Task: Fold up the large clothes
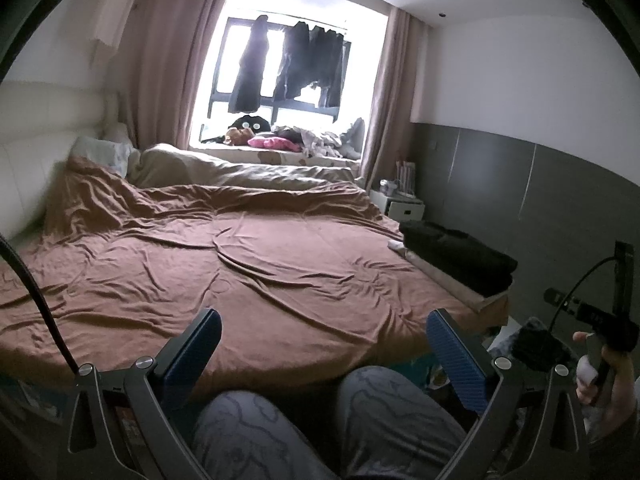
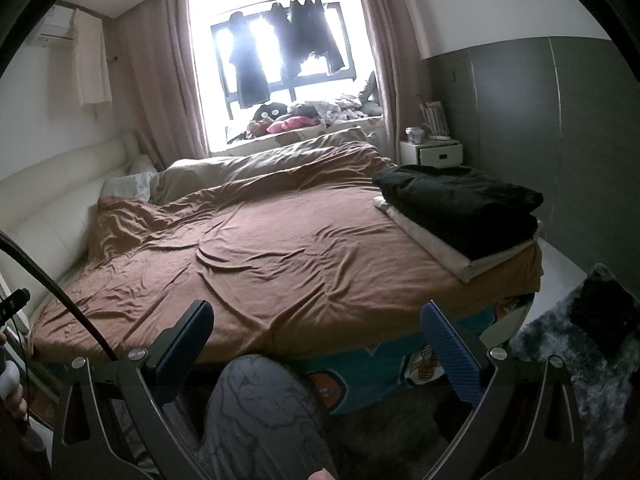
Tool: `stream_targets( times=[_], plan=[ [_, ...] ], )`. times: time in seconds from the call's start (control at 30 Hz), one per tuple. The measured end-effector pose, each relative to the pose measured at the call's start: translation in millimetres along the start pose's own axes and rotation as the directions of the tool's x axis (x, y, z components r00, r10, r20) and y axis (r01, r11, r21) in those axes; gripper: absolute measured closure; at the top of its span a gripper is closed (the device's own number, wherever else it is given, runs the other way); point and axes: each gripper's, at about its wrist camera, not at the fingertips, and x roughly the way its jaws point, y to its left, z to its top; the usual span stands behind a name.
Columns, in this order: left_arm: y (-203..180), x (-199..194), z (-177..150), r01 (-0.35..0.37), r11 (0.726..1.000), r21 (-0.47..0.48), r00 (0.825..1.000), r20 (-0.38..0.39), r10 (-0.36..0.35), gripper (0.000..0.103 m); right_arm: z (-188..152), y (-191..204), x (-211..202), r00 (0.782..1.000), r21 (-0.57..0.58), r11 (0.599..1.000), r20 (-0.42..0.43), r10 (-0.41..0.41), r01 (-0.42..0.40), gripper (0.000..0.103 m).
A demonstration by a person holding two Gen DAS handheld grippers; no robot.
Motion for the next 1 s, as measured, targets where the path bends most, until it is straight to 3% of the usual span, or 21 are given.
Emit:
stream_targets(
  times=[1.0],
  plan=[
    [-8.2,-16.4,-3.7,-0.011,0.999,0.045,0.999,0.033,0.009,0.000,-3.0,-9.5,-16.1,0.999,0.000,1.000,0.029,0.017,-0.017,0.000]
  ],
)
